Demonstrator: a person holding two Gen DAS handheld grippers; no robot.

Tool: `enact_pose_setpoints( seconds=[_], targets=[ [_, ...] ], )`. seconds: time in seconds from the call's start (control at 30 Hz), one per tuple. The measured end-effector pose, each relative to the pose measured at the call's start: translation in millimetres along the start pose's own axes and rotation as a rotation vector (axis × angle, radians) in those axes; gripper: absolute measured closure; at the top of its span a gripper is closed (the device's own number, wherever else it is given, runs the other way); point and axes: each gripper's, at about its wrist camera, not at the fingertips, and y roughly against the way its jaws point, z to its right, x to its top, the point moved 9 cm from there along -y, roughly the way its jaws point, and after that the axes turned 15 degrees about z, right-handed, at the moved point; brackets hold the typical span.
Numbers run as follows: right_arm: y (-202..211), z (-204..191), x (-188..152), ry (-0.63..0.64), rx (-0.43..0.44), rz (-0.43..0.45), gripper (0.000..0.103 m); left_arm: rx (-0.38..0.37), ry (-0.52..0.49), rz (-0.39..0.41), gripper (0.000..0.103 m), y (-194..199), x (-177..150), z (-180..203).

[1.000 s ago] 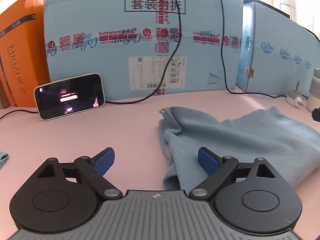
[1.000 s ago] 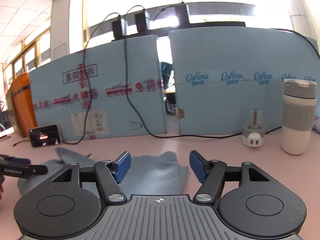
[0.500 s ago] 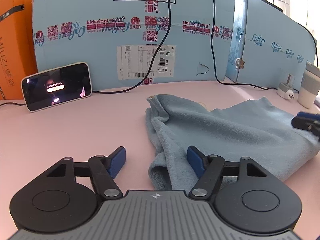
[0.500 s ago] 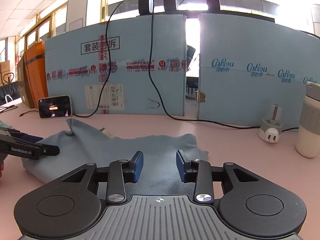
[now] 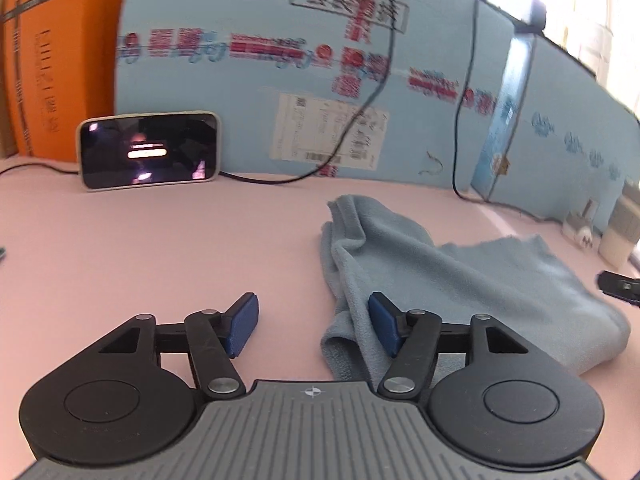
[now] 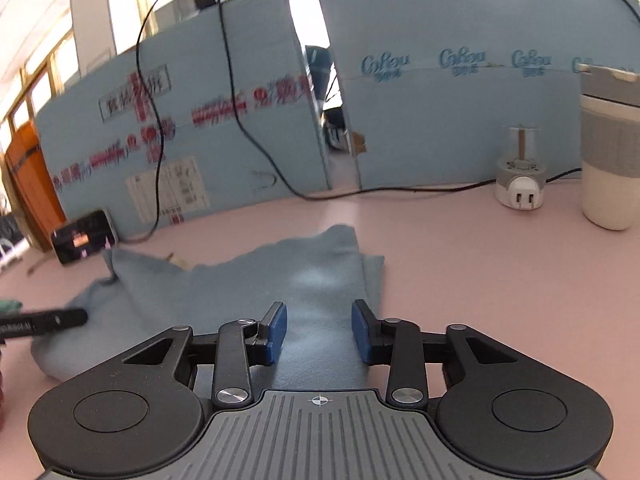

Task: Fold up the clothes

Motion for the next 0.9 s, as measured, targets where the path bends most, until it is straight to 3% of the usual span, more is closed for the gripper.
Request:
enact_pose_setpoints(
  seconds=[0.1,0.17,0.3,0.4,0.5,0.6,0.67,0.73,0.83,0.9],
  targets=[
    [24,23,7,-0.193,0.019,0.092,0.065,-0.024,0.12,0.099,0.031,18,14,-14],
    [30,32,3,-0.252,0.015,0.076,0.063,-0.095,0.147,0.133,0.031,26,18,-7],
    [25,26,-9,-0.316,0.079,-0.024,0.058,-0.256,0.082,0.177,0.029,43,22,30],
    [24,27,-21,-0.382,0.075,-0.091,0.058,-0.333,0.003,0.186,0.024,52,18,58],
    [30,36,-25,-0.461,0.061,-0.094,0.058,-0.345,-0.085,0.145,0.019,52,7,76],
    [43,42,-25,-0.492,0.04,-0.058,0.058,-0.309,-0.173,0.065,0.015,45,-8,85],
    [55,41,-23,-0.479,0.032,-0.021,0.057,-0.302,-0.229,0.033,0.013,43,-14,91],
    [65,37,-24,-0.472,0.06,-0.017,0.053,-0.322,-0.296,0.021,0.005,46,-18,97],
    [76,25,-31,-0.406,0.09,-0.078,0.048,-0.302,-0.47,0.027,0.001,53,-23,101],
    [86,16,-35,-0.295,0.096,-0.107,0.047,-0.278,-0.6,0.043,0.0,59,-26,102]
  ],
)
